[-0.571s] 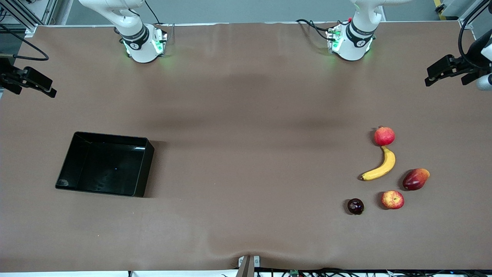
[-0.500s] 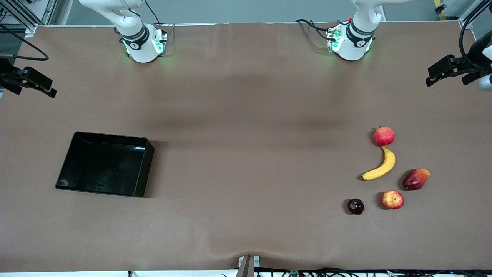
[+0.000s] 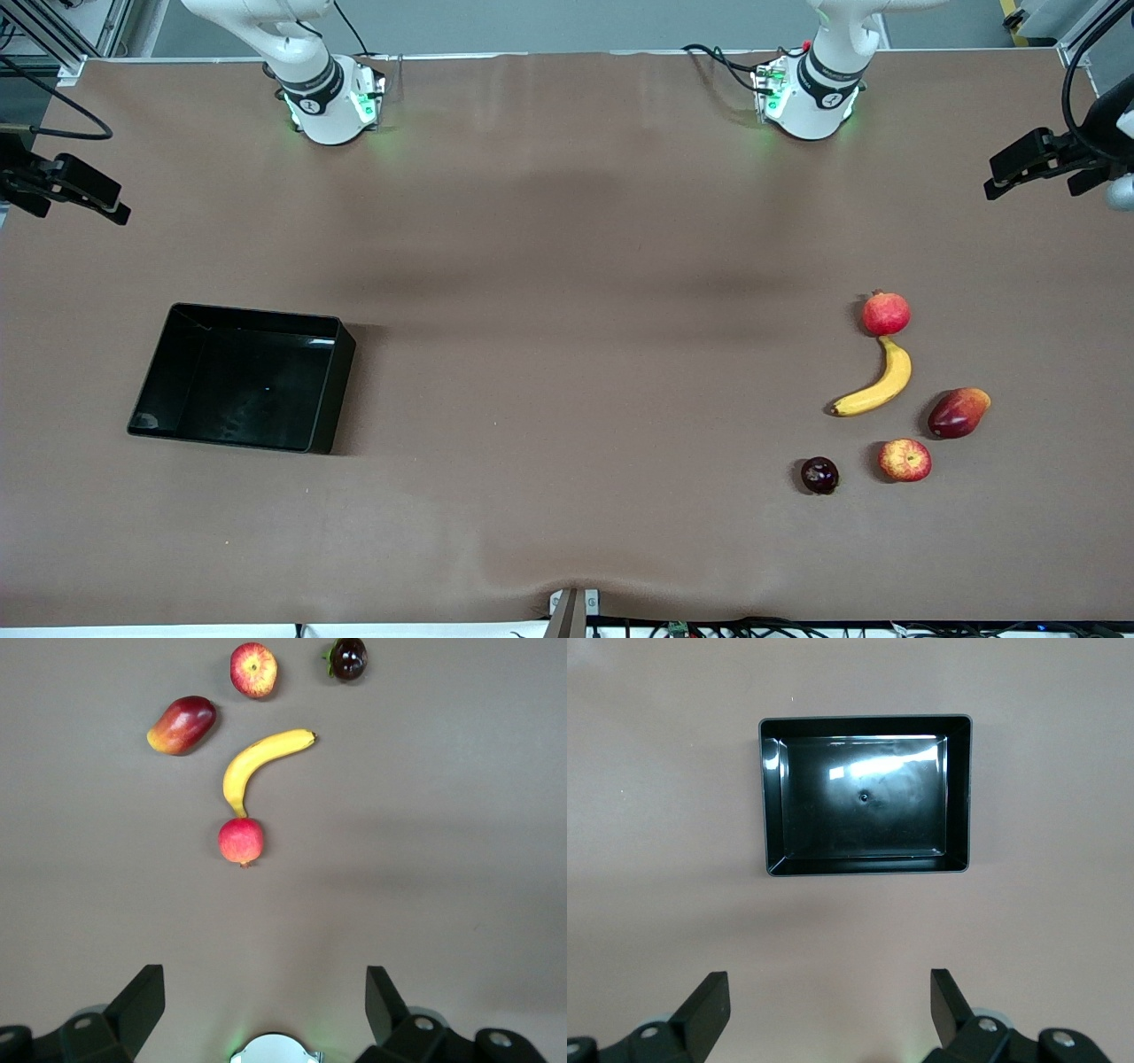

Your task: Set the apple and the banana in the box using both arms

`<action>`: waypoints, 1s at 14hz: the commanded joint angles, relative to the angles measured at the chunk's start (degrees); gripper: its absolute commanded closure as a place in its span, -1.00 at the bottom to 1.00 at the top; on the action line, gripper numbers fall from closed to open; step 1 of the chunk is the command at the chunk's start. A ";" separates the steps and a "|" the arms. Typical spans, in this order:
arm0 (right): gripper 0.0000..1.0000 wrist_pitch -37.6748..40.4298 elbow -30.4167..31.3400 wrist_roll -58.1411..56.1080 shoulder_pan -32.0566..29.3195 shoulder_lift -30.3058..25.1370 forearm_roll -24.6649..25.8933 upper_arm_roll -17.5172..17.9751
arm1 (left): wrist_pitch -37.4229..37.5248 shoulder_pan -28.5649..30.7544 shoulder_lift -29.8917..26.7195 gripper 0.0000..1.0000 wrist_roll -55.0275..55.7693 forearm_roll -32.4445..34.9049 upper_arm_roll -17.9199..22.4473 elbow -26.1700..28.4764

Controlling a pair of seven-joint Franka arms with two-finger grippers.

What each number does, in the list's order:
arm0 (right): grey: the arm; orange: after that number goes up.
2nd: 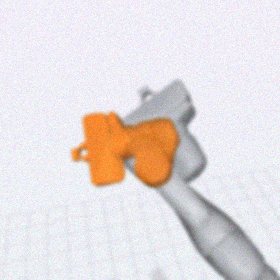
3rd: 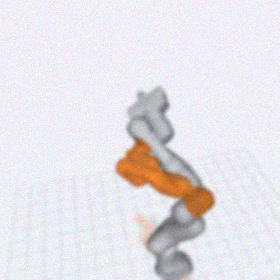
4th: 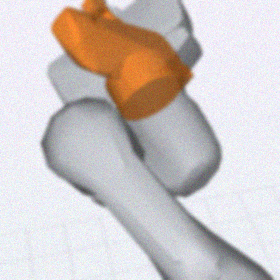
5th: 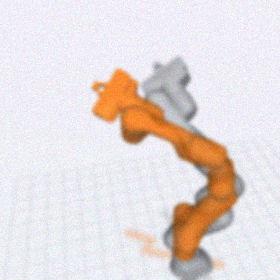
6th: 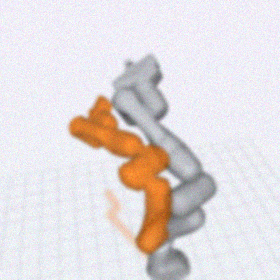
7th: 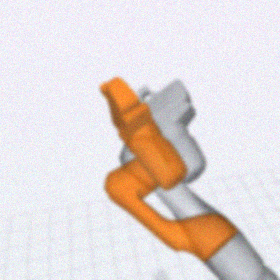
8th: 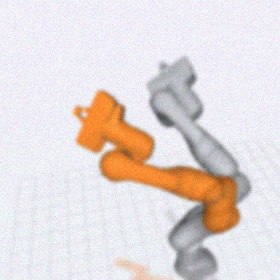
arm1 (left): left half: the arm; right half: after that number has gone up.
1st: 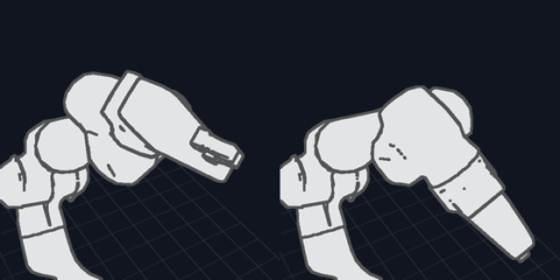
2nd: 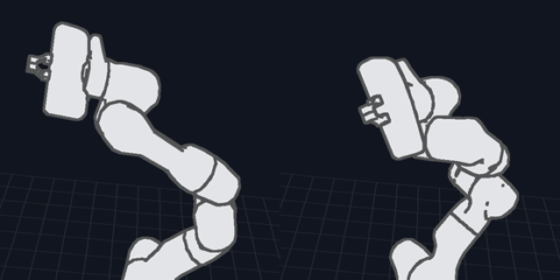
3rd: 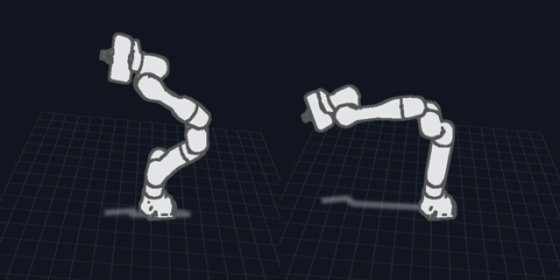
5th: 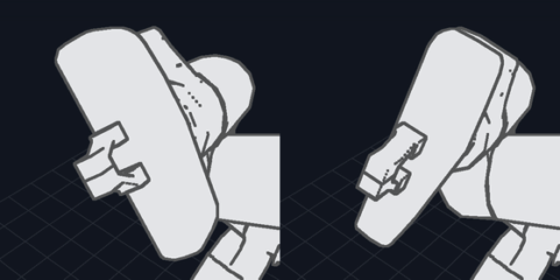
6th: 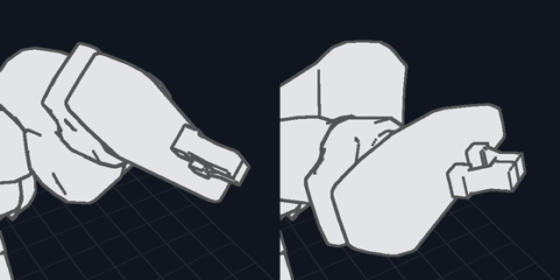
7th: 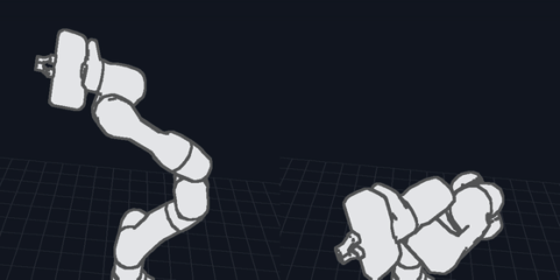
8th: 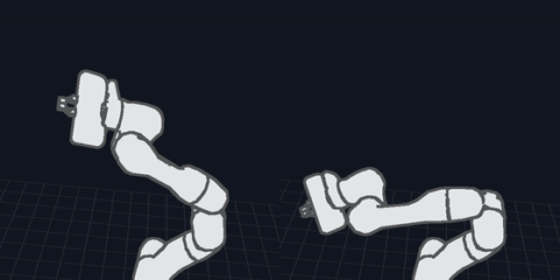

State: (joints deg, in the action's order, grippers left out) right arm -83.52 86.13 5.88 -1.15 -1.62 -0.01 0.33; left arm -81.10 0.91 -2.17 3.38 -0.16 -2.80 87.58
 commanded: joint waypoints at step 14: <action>-1.00 0.81 -0.44 0.62 -0.96 -0.40 -0.96 0.55 | -18.20 0.05 22.90 -1.00 -18.74 4.99 -0.45 -3.82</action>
State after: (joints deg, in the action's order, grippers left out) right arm -83.48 86.11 5.90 -1.15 -1.62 -0.01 0.32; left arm -97.96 0.66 18.28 -10.46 3.79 -3.19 85.60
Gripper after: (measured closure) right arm 0.000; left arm 0.000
